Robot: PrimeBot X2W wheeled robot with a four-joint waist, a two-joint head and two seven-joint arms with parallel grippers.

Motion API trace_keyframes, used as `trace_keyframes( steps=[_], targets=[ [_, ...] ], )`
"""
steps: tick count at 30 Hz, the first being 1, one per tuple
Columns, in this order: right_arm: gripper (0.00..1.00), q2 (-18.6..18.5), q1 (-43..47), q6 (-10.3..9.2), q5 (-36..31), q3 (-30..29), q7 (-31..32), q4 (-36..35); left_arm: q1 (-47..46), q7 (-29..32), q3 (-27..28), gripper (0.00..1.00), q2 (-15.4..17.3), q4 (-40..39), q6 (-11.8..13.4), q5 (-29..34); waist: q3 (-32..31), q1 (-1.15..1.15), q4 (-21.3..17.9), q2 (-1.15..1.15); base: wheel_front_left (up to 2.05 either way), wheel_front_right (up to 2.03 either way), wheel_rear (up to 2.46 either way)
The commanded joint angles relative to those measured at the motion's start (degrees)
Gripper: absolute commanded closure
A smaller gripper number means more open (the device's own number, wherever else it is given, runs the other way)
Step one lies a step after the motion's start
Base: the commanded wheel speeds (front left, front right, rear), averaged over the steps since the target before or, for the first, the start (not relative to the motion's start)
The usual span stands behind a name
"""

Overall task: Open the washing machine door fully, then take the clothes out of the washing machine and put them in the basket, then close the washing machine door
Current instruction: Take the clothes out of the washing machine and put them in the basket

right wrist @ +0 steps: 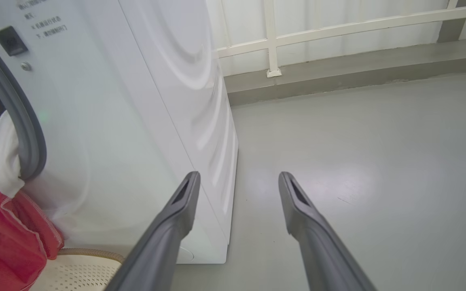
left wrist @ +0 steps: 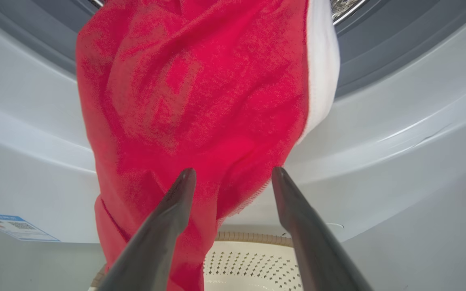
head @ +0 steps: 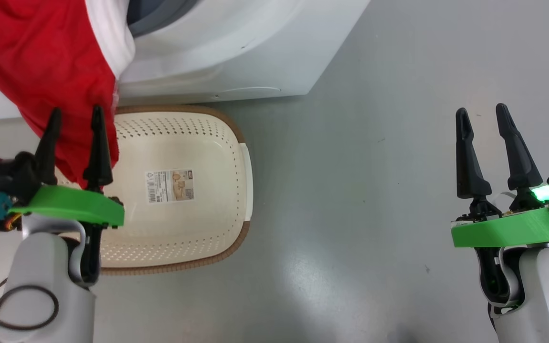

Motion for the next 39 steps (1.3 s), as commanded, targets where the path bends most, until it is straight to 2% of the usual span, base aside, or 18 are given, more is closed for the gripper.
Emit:
trace_keyframes(
  steps=[1,10,22,28,39],
  targets=[
    [0.00,-0.37,1.83,0.37,-0.67,1.33,-0.37,-1.04,2.71,-0.22,1.76,0.00,1.65,-2.63,0.04,0.66,-0.67,0.00,0.33,0.00,0.00,0.00,0.00],
    [0.00,-0.37,3.26,0.37,-1.17,1.04,-0.37,-0.83,10.32,-0.22,2.79,0.00,0.76,-15.00,0.04,3.23,-2.79,0.00,1.25,0.00,0.00,0.00,0.00],
    [0.00,-0.37,4.39,0.37,-1.51,1.49,-0.37,-0.46,21.26,-0.22,5.47,0.00,-1.23,-26.04,0.04,4.87,-4.62,0.00,1.16,0.00,0.00,0.00,0.00],
    [0.00,-0.37,4.50,0.37,-1.46,1.17,-0.37,-0.68,23.46,-0.22,5.51,0.00,-1.71,-28.62,0.04,5.17,-4.40,0.00,1.44,0.00,0.00,0.00,0.00],
    [0.00,-0.37,3.82,0.37,-1.34,1.22,-0.37,-0.83,20.17,-0.22,4.74,0.00,-1.83,-28.12,0.04,4.94,-3.23,0.00,1.68,0.00,0.00,0.00,0.00]
  ],
)
